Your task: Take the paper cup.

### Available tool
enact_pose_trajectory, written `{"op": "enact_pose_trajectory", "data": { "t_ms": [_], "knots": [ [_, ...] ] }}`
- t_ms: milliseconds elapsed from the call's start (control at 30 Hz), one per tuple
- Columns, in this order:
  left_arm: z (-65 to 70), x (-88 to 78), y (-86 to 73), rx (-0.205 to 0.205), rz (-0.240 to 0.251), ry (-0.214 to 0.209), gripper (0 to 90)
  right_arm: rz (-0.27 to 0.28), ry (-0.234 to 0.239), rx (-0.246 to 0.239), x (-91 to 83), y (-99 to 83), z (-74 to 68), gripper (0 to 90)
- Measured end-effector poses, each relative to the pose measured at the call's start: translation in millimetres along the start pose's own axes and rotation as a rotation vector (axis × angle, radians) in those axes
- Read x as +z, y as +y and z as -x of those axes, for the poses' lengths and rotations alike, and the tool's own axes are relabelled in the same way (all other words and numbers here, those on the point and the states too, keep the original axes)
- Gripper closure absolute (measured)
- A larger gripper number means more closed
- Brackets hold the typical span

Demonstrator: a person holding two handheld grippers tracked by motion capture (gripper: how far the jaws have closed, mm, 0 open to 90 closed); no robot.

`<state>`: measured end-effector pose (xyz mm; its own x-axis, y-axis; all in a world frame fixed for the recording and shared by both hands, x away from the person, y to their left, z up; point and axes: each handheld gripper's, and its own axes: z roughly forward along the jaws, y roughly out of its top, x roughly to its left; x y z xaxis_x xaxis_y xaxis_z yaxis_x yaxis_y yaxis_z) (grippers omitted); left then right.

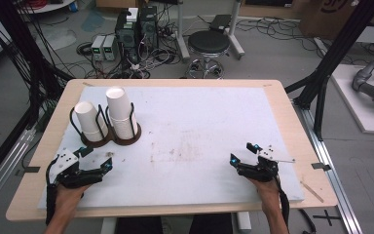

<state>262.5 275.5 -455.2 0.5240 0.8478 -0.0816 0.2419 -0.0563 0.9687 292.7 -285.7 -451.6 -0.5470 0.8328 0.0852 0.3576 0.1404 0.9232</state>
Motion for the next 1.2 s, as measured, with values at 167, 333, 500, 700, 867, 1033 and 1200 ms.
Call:
{"op": "enact_pose_trajectory", "data": {
  "t_ms": [167,333,500,700,867,1033,1200],
  "knots": [
    [-0.4,-0.1,0.0,-0.003,-0.001,-0.001,10.1,-0.001,0.012,0.015,0.3,0.1,1.9,18.5],
    [-0.7,-0.3,-0.2,-0.008,0.004,-0.005,10.1,0.003,0.017,0.017,0.0,0.0,2.3,18.5],
    [-1.2,-1.0,-0.3,-0.004,0.005,-0.003,10.1,0.0,0.018,0.02,0.2,0.1,2.4,18.5],
    [-1.1,-0.5,-0.1,-0.01,0.004,-0.006,10.1,-0.001,0.022,0.019,0.7,0.3,2.9,18.5],
    [-2.3,-0.2,0.4,-0.016,0.001,-0.017,10.1,-0.001,0.027,0.015,0.9,0.4,3.3,18.5],
    [-4.6,-1.4,6.0,-0.003,-0.002,-0.017,10.1,-0.007,0.032,0.029,0.8,0.5,3.5,18.5],
    [-4.7,-7.8,25.9,0.015,0.022,-0.047,10.1,-0.015,0.039,0.033,1.7,0.9,4.6,18.5]
  ]
}}
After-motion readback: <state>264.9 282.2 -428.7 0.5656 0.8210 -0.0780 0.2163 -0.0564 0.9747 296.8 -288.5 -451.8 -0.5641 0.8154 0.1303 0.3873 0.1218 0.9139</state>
